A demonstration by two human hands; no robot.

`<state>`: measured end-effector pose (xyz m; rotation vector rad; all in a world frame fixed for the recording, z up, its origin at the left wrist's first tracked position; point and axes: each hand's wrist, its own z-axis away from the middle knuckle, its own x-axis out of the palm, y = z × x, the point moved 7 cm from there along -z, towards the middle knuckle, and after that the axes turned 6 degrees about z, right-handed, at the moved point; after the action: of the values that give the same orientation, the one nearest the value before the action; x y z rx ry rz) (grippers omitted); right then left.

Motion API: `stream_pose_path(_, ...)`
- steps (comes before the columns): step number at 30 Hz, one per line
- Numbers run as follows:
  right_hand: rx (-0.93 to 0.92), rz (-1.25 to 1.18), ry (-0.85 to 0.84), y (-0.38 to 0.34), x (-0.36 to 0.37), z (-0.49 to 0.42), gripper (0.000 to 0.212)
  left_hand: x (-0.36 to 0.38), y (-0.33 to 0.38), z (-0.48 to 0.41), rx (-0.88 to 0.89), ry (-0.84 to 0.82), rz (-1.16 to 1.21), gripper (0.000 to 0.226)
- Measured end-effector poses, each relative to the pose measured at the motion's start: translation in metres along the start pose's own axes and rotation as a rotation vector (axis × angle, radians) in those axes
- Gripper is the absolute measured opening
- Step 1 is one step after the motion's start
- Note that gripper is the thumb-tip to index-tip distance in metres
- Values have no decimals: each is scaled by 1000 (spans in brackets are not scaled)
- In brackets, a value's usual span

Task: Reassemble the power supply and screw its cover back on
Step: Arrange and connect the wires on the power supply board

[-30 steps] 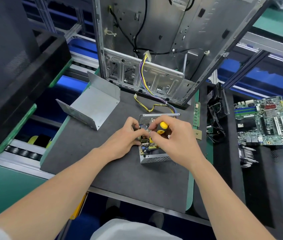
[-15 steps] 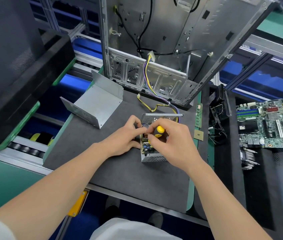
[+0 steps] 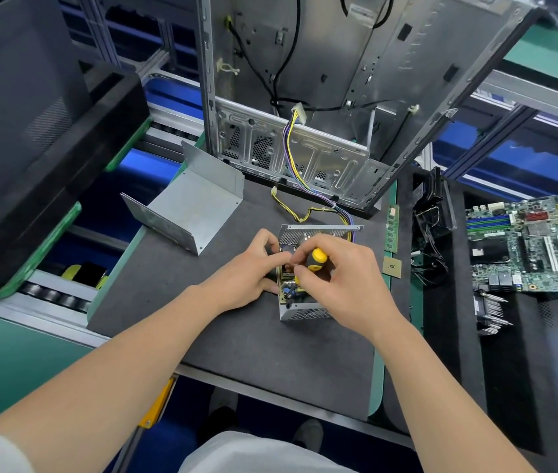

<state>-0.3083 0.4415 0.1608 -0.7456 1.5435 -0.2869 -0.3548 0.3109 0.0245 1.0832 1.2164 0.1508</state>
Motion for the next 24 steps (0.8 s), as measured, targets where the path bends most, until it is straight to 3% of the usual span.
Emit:
stream_pose_path(10, -12, 16, -37, -2, 4, -1, 12, -2, -3, 5, -1, -7, 131, 49)
stream_pose_path(15, -65, 56, -64, -8, 7, -2, 13, -5, -6, 8, -58, 9, 250, 69)
stream_pose_path(24, -126, 92, -148, -13, 12, -4, 14, -6, -11, 7, -85, 10, 225, 45)
